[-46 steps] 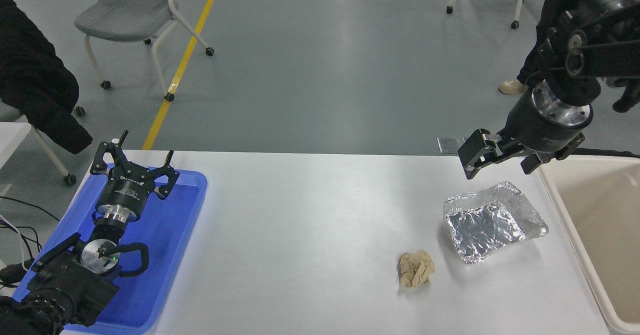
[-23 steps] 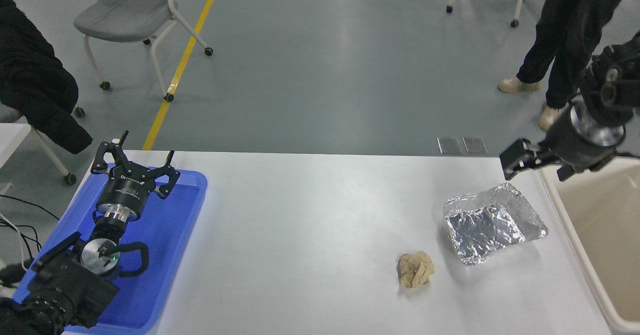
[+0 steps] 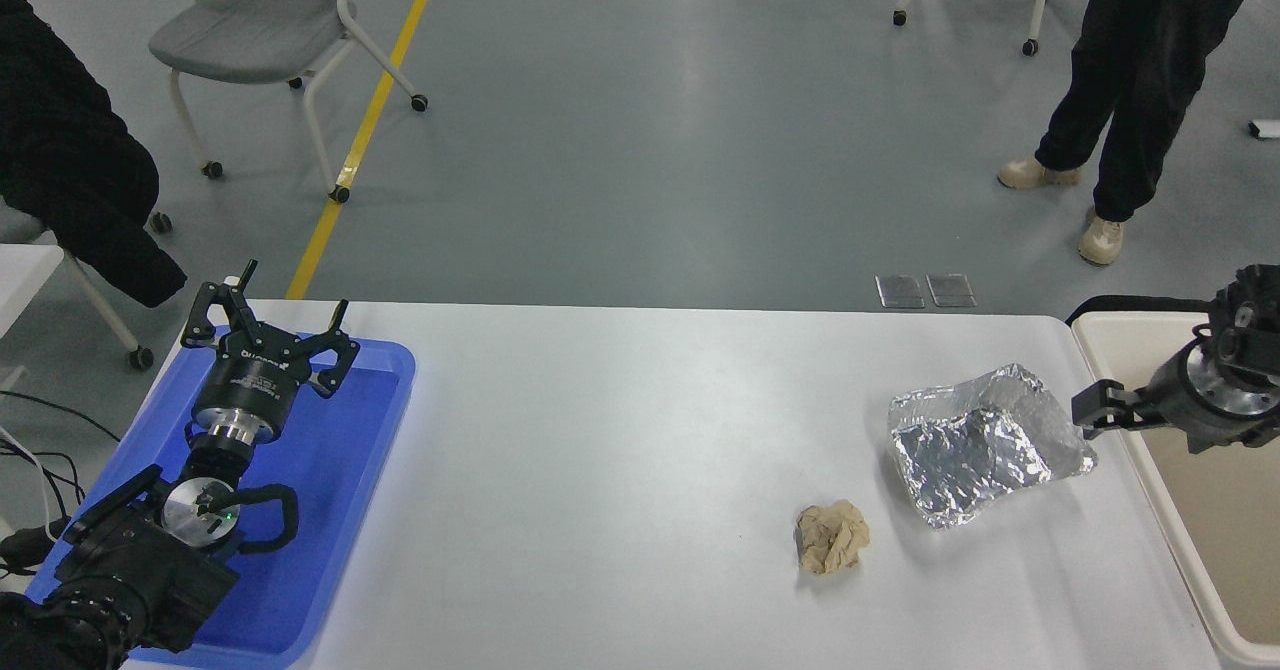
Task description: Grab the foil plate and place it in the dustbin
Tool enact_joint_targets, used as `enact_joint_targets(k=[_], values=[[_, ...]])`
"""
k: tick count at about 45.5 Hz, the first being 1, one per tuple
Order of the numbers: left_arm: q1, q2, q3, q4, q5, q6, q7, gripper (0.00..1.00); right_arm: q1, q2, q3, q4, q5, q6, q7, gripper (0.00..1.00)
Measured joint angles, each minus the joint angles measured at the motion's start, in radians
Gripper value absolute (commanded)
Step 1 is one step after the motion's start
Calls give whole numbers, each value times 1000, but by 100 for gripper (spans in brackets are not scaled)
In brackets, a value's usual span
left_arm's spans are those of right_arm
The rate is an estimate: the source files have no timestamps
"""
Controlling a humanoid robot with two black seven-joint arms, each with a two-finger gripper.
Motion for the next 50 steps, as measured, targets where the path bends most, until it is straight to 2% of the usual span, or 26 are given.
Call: enact_joint_targets(k=[7, 20, 25, 29, 39, 42, 43, 50], values=[[0, 0, 0, 0, 0, 0, 0, 100, -69, 46, 49, -38, 80, -38, -30, 100], [-1, 0, 0, -1, 0, 0, 0, 100, -189, 143, 141, -129, 169, -123, -51, 99], [-1, 0, 0, -1, 0, 0, 0, 100, -222, 168, 163, -153, 183, -152, -54, 84], [-1, 0, 0, -1, 0, 0, 0, 100, -240, 180, 177, -167, 190, -169, -56, 59], [-2, 0, 0, 0, 0, 0, 0, 100, -267, 193, 193, -185, 195, -196, -62, 43], [-2, 0, 0, 0, 0, 0, 0, 100, -271, 195, 196, -188, 195, -202, -63, 9], [-2, 0, 0, 0, 0, 0, 0, 100, -271, 195, 196, -188, 195, -203, -64, 2], [-2, 0, 0, 0, 0, 0, 0, 100, -275, 197, 198, -192, 194, -209, -66, 0]])
